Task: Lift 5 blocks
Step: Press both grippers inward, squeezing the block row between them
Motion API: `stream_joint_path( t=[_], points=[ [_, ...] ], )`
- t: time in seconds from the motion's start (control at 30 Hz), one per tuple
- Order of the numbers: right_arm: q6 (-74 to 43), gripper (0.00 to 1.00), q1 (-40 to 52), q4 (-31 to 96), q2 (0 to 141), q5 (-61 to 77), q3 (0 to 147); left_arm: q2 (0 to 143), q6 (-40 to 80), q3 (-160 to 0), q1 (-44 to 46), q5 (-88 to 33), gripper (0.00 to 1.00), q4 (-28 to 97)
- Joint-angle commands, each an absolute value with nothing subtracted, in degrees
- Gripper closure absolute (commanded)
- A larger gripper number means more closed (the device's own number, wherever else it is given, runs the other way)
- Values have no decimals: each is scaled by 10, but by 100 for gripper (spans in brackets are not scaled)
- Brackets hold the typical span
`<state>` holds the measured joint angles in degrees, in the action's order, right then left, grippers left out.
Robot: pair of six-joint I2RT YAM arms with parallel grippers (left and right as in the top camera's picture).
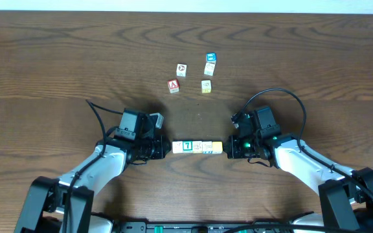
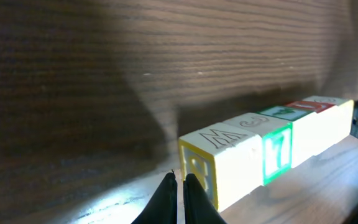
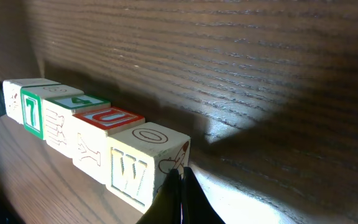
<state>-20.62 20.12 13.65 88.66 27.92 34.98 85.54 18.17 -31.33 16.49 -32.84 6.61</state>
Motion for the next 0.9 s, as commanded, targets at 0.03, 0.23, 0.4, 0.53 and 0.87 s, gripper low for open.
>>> stream_joint_path(
  t=[0.03,0.23,0.4,0.53,0.87],
  points=[
    [-212,99,211,136,891,290,354,865,202,-319,162,-319,93,58],
    [-212,99,211,137,891,290,354,865,209,-319,162,-320,92,53],
    [-212,99,211,137,891,290,354,865,217,-319,162,-319,93,51],
    [-212,99,211,137,891,290,354,865,229,-319,165,-320,92,49],
    [-223,99,211,143,891,273,354,865,233,-319,189,-321,93,46]
  ],
)
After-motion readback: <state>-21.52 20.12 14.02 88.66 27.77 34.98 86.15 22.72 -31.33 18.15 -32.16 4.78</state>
